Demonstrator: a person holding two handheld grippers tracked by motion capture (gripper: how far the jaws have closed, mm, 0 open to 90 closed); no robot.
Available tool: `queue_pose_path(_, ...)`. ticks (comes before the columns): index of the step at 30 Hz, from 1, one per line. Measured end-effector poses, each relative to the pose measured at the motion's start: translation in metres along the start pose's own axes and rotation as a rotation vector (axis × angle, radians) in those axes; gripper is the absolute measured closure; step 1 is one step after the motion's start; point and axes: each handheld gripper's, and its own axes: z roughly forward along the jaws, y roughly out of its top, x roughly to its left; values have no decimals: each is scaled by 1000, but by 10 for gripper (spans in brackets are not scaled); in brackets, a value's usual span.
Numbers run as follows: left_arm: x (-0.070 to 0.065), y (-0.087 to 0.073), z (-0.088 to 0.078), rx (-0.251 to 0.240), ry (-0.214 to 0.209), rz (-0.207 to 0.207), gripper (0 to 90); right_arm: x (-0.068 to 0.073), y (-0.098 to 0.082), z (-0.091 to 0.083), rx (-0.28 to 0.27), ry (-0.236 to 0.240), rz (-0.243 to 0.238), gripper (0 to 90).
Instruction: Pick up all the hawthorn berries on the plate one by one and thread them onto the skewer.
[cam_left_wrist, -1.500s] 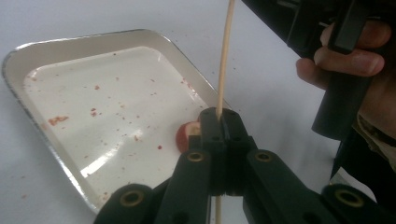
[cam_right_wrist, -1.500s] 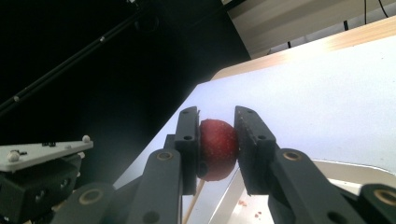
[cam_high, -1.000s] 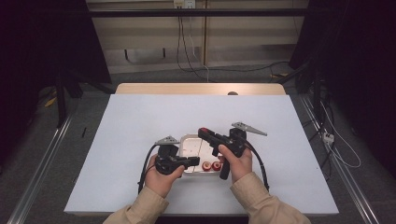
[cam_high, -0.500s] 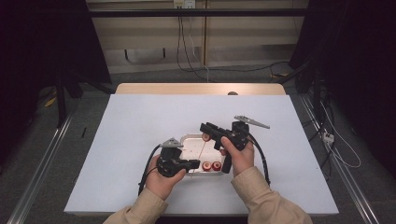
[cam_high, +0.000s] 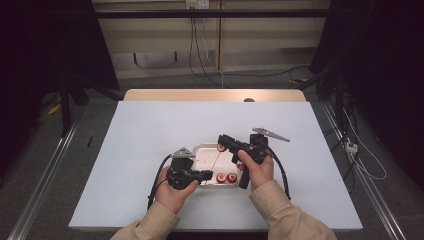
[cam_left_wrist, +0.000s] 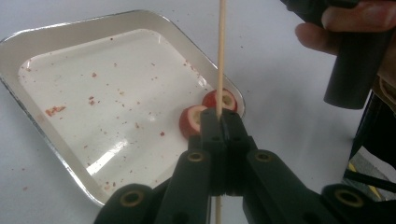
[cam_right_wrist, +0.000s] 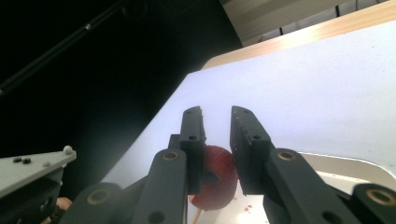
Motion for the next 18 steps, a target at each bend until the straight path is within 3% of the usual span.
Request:
queue_pose_path(6,-1,0,2,10,2,1,900,2,-1,1,4,2,-18,760)
queue_pose_path(8,-1,1,1,6,1,1,900,4,-1,1,15,-7,-44,761)
queue_pose_path(18,2,1,1,3,-2,-8,900,3,-3,1,28,7,-45,761)
